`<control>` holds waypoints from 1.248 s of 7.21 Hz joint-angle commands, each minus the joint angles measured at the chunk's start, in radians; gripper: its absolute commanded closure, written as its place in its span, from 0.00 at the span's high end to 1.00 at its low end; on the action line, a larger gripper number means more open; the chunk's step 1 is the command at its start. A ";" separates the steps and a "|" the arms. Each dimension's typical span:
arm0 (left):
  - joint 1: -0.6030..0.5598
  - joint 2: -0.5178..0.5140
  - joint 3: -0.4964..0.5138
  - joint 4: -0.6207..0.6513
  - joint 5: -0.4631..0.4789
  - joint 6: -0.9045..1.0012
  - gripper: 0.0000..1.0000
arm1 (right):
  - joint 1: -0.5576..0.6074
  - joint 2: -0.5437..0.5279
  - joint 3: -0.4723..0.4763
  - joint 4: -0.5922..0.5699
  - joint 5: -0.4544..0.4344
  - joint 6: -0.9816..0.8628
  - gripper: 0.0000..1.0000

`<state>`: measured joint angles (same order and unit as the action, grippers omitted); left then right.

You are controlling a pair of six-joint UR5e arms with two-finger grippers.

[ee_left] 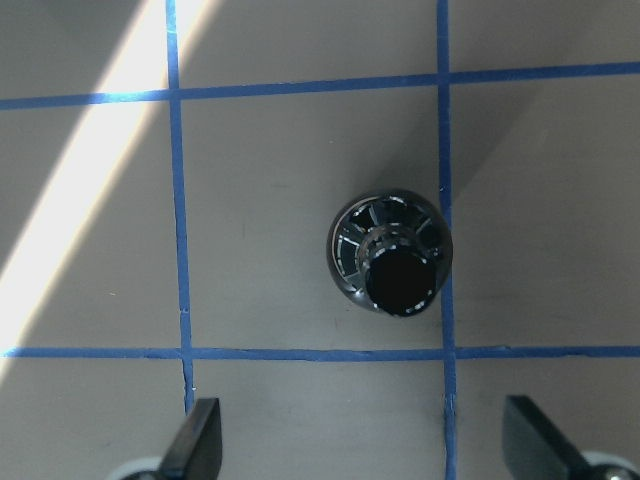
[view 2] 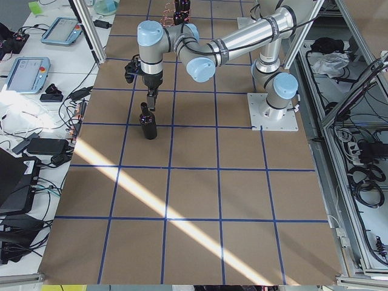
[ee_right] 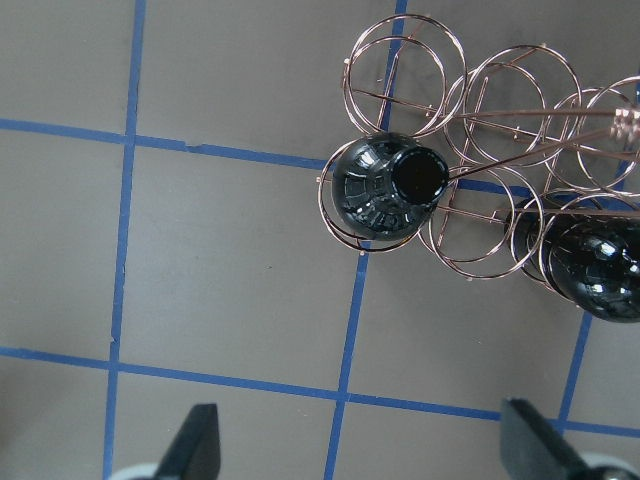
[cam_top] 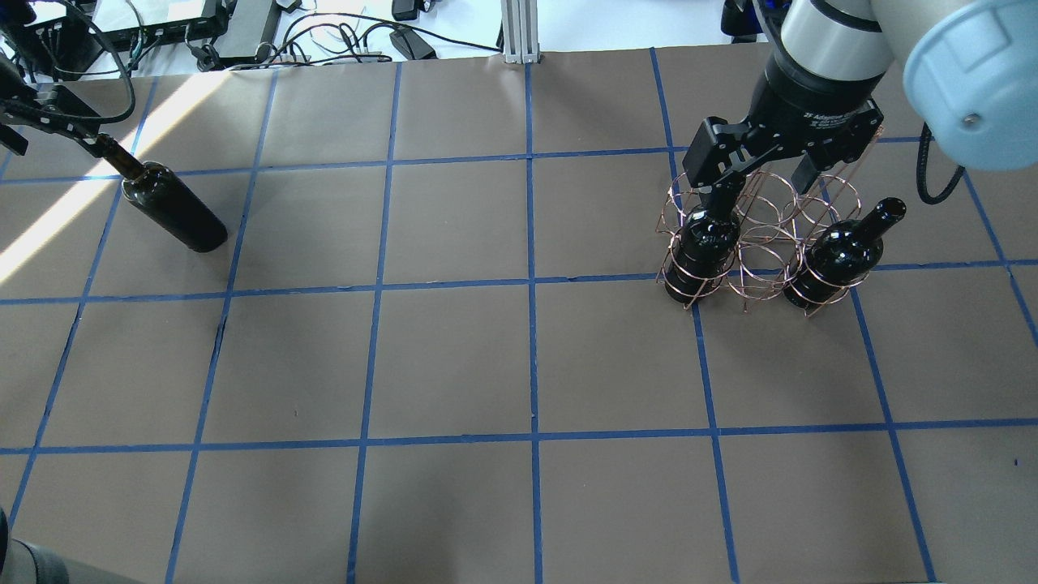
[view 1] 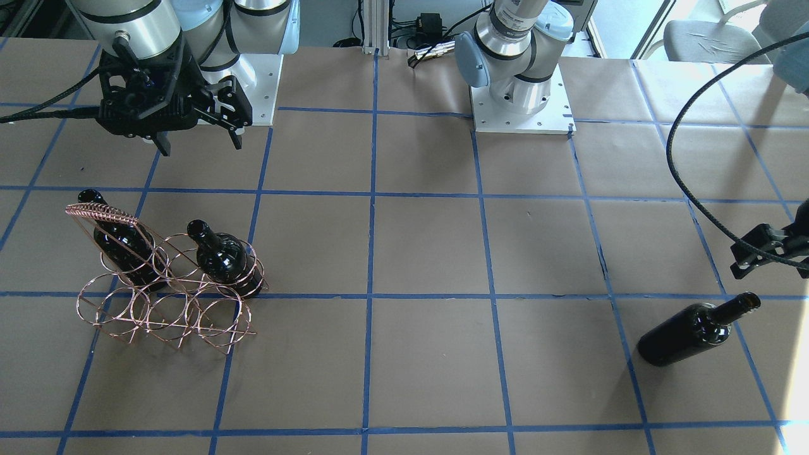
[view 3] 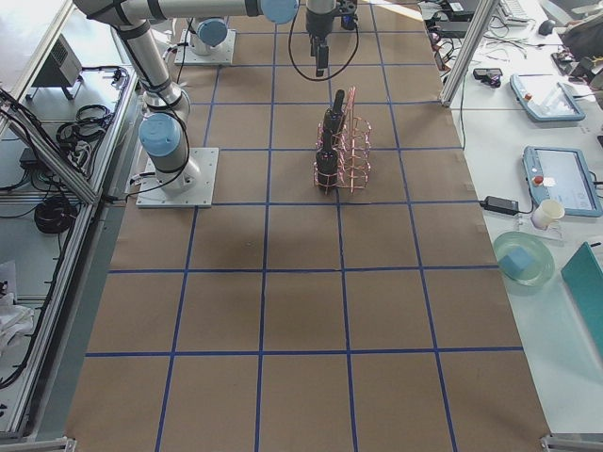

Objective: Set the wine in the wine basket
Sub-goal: 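Lower the left gripper onto the neck of the loose dark wine bottle and grasp it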

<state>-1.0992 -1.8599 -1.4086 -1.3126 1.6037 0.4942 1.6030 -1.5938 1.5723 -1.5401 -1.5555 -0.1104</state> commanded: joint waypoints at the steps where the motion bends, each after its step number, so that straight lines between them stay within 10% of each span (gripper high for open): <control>1: -0.001 -0.051 0.046 0.003 -0.042 -0.002 1.00 | 0.000 0.000 0.000 0.000 0.000 0.000 1.00; 9: -0.024 -0.116 0.036 -0.013 -0.068 0.000 0.89 | 0.000 0.000 0.000 0.000 0.000 0.000 1.00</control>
<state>-1.1221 -1.9734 -1.3673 -1.3257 1.5334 0.4878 1.6030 -1.5938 1.5723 -1.5401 -1.5555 -0.1103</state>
